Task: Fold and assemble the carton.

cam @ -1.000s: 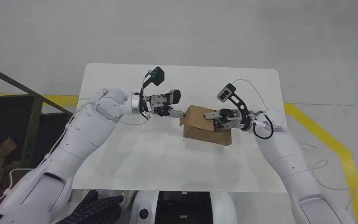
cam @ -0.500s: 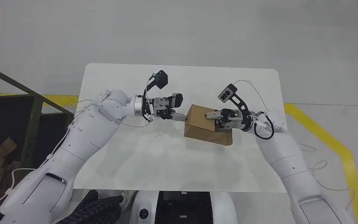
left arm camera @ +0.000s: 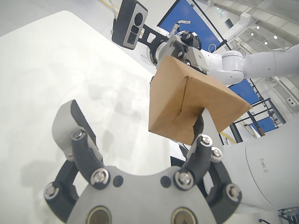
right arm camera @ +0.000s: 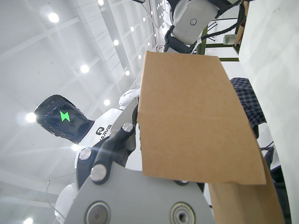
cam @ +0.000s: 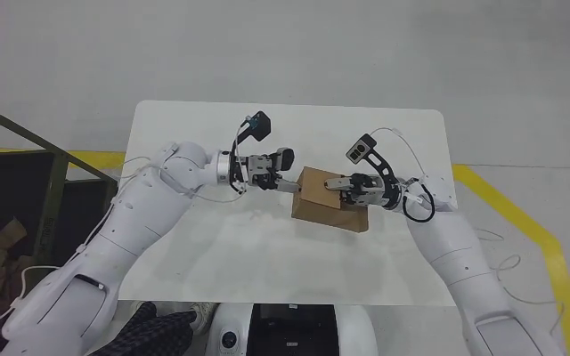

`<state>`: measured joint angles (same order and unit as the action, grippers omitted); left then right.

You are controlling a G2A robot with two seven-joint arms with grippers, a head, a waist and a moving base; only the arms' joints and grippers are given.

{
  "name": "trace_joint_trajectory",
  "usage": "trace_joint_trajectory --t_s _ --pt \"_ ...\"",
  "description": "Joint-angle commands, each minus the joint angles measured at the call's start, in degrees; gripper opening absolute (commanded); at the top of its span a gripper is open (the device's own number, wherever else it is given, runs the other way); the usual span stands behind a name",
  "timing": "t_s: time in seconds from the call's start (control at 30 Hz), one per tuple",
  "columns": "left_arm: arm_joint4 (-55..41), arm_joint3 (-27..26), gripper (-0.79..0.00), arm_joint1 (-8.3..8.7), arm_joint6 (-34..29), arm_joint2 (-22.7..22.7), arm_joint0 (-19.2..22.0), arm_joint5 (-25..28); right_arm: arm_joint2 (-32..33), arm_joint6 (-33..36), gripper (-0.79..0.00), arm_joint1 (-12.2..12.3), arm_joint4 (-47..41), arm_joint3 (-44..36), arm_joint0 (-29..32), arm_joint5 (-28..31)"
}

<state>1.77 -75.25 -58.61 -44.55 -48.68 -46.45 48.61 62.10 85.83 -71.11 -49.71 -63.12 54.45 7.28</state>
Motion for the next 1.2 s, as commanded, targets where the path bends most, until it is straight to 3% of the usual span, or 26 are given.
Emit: trace_joint_trajectory --t_s 0.0,1.17 --pt "-0.01 0.29 0.0 -0.13 -0.24 0.27 0.18 -0.28 0.02 0.05 -0.785 0.0 0.06 -0.09 0.0 -0.09" --pt "0.84 1.31 0.0 -1.56 -1.1 2.04 1.44 -1.96 0.46 0.36 -0.785 -0.29 -1.73 0.19 0.27 -0.34"
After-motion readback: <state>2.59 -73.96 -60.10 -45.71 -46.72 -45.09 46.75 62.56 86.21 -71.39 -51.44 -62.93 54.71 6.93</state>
